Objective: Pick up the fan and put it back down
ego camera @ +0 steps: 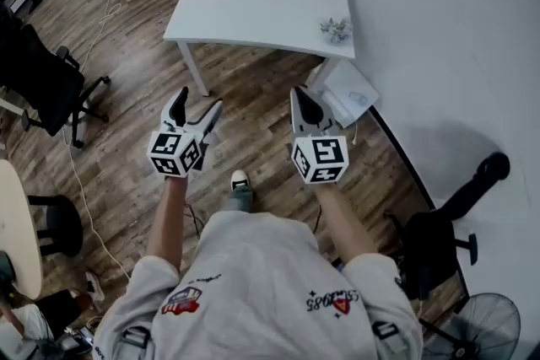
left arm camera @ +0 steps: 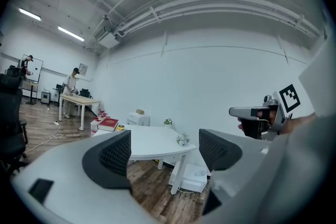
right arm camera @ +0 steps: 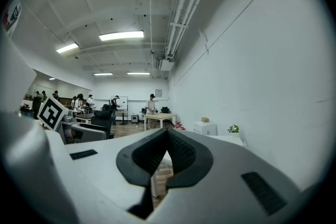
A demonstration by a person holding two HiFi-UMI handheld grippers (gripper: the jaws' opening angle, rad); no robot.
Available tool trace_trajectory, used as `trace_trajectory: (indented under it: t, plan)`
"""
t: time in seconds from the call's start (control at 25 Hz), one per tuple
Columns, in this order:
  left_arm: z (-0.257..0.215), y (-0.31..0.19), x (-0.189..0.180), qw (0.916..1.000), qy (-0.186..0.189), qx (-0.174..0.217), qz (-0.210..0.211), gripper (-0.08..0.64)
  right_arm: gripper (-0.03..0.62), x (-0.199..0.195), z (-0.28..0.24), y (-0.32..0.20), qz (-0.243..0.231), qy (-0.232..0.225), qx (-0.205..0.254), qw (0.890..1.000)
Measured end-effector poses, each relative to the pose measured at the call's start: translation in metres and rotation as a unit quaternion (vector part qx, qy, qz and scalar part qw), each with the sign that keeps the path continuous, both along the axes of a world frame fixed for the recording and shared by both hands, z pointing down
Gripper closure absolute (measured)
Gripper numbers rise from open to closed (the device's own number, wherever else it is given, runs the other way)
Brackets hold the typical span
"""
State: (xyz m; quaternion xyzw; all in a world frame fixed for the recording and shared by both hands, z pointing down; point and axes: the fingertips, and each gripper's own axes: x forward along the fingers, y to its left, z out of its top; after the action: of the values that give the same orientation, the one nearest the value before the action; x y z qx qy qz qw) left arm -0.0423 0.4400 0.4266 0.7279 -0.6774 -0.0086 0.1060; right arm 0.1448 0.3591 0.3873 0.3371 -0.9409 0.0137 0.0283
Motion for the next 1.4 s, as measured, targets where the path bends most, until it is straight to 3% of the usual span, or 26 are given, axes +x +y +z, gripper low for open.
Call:
trace_trajectory:
  t: [0.24,0.52,0.96,1.4]
  plan:
    - [-0.015,-0.086,-0.074,0.9999,-0.002,0.010,0.008,0.173,0.600,-0.065,-0.014,-0.081,0.018,-0.015,0.002,1.000]
    - [-0.017,-0.145,-0.138,0.9999,0.004,0.007,0.009,0.173,0.600,-0.121,-0.016,-0.138,0.025,-0.012,0.000,1.000]
    - [0.032,-0.241,-0.175,0.9995,0.023,-0.022,-0.006,0.173,0.600,-0.151,0.016,-0.243,0.025,-0.002,-0.015,1.000]
    - [0.042,-0.435,-0.226,0.9978,0.024,-0.040,-0.047,0.173,0.600,-0.210,0.021,-0.455,-0.016,-0.008,-0.027,0.999]
